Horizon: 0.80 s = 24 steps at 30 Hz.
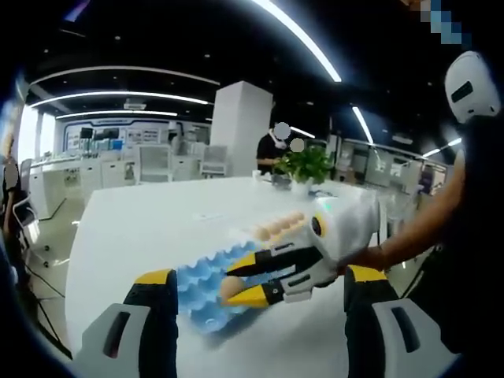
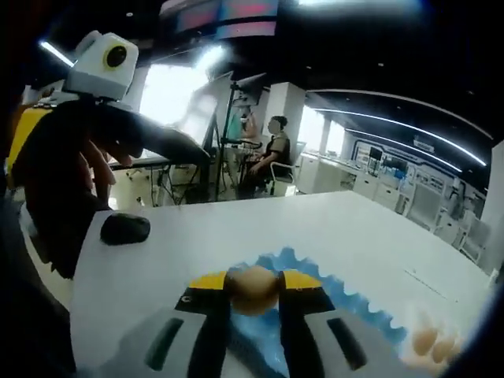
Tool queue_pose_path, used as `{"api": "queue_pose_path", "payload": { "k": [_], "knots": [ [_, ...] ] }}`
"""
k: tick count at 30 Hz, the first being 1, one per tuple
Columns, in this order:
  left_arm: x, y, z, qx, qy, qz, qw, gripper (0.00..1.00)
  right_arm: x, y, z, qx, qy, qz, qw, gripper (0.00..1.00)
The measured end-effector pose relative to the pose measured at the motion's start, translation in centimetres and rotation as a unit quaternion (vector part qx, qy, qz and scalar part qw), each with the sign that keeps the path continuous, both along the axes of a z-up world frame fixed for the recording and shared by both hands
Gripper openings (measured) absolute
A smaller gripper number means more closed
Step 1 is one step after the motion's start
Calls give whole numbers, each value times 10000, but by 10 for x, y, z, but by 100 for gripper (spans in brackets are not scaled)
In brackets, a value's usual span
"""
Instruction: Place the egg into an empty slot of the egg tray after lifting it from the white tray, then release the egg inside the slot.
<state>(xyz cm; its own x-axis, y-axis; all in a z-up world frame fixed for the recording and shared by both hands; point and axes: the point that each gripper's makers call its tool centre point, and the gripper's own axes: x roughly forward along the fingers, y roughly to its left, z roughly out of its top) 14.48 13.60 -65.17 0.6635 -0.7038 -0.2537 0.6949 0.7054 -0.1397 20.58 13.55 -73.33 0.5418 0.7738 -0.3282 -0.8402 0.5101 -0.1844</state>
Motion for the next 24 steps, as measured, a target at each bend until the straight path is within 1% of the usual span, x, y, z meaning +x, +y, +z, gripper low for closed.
{"api": "queue_pose_path", "payload": {
  "k": [3, 15, 16, 24],
  "knots": [
    [0, 2, 0, -1, 4, 14, 10000, 88, -1, 8, -4, -36, 26, 85, 10000, 24],
    [2, 5, -3, 21, 55, 8, 10000, 88, 2, 24, -16, -117, 84, 250, 9996, 24],
    [3, 5, -3, 22, 59, 11, 10000, 88, 1, 26, -18, -170, 66, 281, 9994, 24],
    [4, 4, -4, 7, 84, -5, 10000, 88, 2, 30, -31, -262, 219, 319, 9989, 24]
  ]
}}
